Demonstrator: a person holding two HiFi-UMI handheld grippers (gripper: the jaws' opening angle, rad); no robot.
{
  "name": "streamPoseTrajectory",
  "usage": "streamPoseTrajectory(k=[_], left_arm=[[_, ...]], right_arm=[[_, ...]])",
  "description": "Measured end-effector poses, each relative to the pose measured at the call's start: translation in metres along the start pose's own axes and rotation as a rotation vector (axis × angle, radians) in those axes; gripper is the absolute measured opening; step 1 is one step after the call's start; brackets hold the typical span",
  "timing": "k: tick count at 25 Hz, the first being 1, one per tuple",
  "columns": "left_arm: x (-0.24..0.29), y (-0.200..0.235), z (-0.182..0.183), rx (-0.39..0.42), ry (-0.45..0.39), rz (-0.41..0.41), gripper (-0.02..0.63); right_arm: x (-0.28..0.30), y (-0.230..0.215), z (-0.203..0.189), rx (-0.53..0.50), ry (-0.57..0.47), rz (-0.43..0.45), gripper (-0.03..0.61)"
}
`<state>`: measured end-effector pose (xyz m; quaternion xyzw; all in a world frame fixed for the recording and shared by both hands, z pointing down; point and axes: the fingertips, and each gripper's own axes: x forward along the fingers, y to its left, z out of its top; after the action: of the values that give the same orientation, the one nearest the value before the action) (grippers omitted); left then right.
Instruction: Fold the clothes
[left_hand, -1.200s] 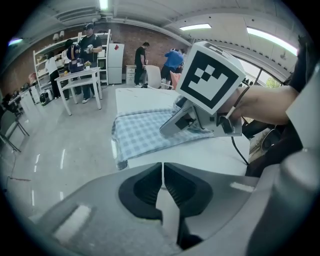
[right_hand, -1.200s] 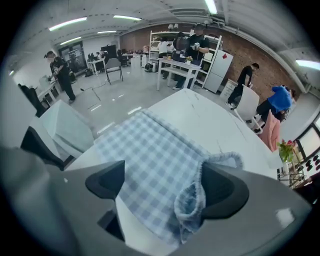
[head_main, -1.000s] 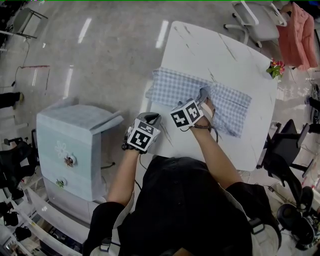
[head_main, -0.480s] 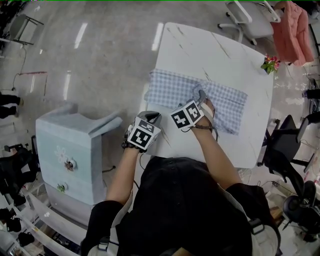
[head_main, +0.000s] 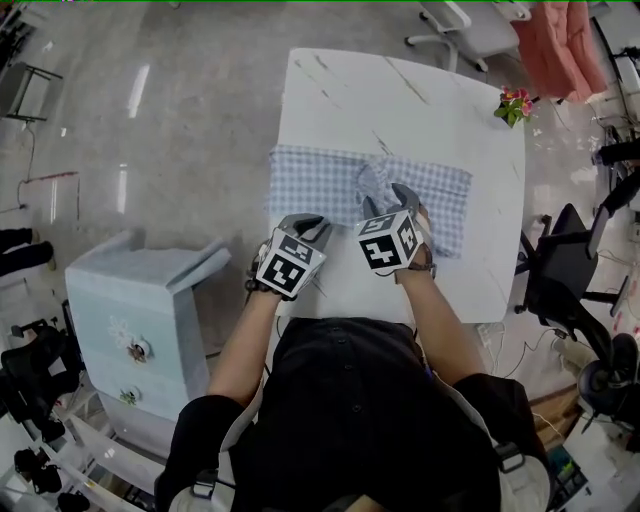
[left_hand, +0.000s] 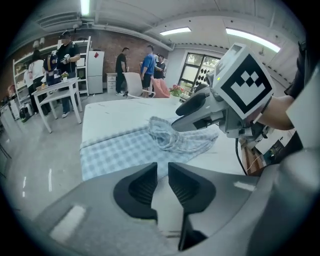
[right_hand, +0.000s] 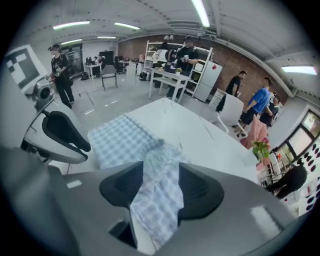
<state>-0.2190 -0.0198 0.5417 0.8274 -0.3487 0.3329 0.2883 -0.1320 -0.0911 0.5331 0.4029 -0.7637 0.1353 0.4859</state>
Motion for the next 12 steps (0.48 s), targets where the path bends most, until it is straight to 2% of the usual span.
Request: streamPoseTrajectory(k=[3,5,8,12], left_arm=[[0.015,-0.010,0.015,0.036,-0.007,-0.024,0.123],[0.027,-0.019,0.026,0.059,-0.013,-0.038,0.123],[0.044,-0.035,0.039,0.095,-0.017,-0.057,0.124],[0.054,-0.052,0.058,0.141,-0.021,-0.045,0.123]], right_arm=[[-0.011,-0.034,-0.017,0.065,-0.007,-0.056,0.186],[-0.014,-0.054,-0.034,0.101,0.007,-0.083,0.164],[-0.018,-0.074,-0.060,0.141,0.020,-0.114,0.071],[-0.021,-0.086,-0.090,0.184,0.034,-0.109,0.033]])
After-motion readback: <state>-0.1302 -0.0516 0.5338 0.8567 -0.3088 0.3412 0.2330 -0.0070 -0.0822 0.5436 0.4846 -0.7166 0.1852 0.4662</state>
